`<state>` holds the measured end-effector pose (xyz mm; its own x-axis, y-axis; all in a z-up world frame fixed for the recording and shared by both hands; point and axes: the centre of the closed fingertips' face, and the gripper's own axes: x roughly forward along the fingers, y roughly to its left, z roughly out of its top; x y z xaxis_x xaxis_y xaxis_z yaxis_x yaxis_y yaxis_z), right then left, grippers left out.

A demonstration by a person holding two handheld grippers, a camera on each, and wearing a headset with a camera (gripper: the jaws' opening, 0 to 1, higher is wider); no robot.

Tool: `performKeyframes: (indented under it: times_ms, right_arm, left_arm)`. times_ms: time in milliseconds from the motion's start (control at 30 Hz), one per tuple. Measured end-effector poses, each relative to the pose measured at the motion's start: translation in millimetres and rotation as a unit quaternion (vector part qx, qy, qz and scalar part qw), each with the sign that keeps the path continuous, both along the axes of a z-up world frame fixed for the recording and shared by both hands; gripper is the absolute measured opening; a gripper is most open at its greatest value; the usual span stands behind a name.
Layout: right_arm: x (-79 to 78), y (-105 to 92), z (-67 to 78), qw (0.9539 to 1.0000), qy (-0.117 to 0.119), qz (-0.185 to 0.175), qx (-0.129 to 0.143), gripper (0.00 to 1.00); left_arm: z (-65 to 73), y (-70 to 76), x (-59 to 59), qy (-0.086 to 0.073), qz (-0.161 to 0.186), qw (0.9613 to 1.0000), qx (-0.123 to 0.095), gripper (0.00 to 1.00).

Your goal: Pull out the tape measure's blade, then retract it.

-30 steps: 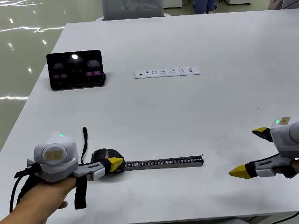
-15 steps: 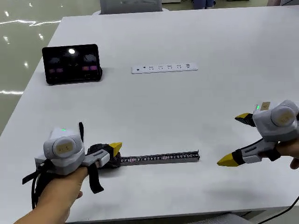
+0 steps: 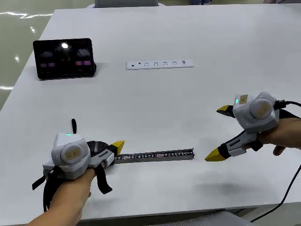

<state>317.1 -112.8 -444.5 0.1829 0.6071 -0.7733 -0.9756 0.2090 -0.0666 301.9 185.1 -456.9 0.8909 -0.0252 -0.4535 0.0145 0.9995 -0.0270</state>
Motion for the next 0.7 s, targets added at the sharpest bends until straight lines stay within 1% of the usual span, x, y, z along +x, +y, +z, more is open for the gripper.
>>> performKeyframes:
  times_ms: [100, 133, 167, 267, 333, 400, 500, 567, 633, 700]
  right_arm:
    - [-1.7, 5.8, -1.5, 0.9999, 0.002, 0.016, -0.006, 0.99]
    - [-1.4, 7.4, -2.0, 0.9998, 0.002, 0.02, -0.008, 0.99]
    - [-1.3, 10.2, -1.9, 0.9997, 0.003, 0.022, -0.007, 0.99]
    - [0.4, 14.3, -3.3, 0.9996, 0.004, 0.026, -0.009, 0.99]
    - [-0.1, 16.2, -4.3, 0.9995, 0.004, 0.029, -0.01, 0.99]
    - [-1.0, 17.4, -6.2, 0.9994, 0.005, 0.032, -0.012, 0.99]
    - [-2.3, 18.1, -10.4, 0.9992, 0.007, 0.037, -0.017, 0.99]
    - [-3.2, 19.2, -12.8, 0.9991, 0.01, 0.038, -0.018, 0.99]
    - [-4.0, 19.7, -15.2, 0.9988, 0.01, 0.042, -0.022, 0.99]
    - [-3.9, 20.7, -17.3, 0.9987, 0.01, 0.045, -0.024, 0.99]
  left_arm:
    - [-4.4, -1.9, 1.0, -0.007, 0.005, 0.9999, -0.007, 0.99]
    - [-5.6, -2.6, 1.3, -0.014, 0.002, 0.9999, -0.005, 0.99]
    - [-9.6, -1.1, 0.4, -0.014, 0.0, 0.9999, 0.008, 0.99]
    - [-17.8, 1.1, -4.1, -0.011, 0.004, 0.9999, 0.009, 0.99]
    - [-22.3, -0.5, -8.5, -0.007, 0.001, 0.9999, 0.011, 0.98]
    - [-22.8, -0.9, -10.9, -0.009, 0.004, 0.9999, 0.008, 0.97]
    - [-21.8, 0.3, -9.1, -0.01, 0.018, 0.9998, -0.006, 0.94]
    - [-20.9, 0.5, -6.8, -0.009, 0.023, 0.9996, -0.012, 0.93]
    - [-20.9, -0.2, -6.3, -0.003, 0.029, 0.9994, -0.019, 0.92]
    - [-20.4, -1.0, -5.7, -0.003, 0.029, 0.9995, -0.015, 0.91]
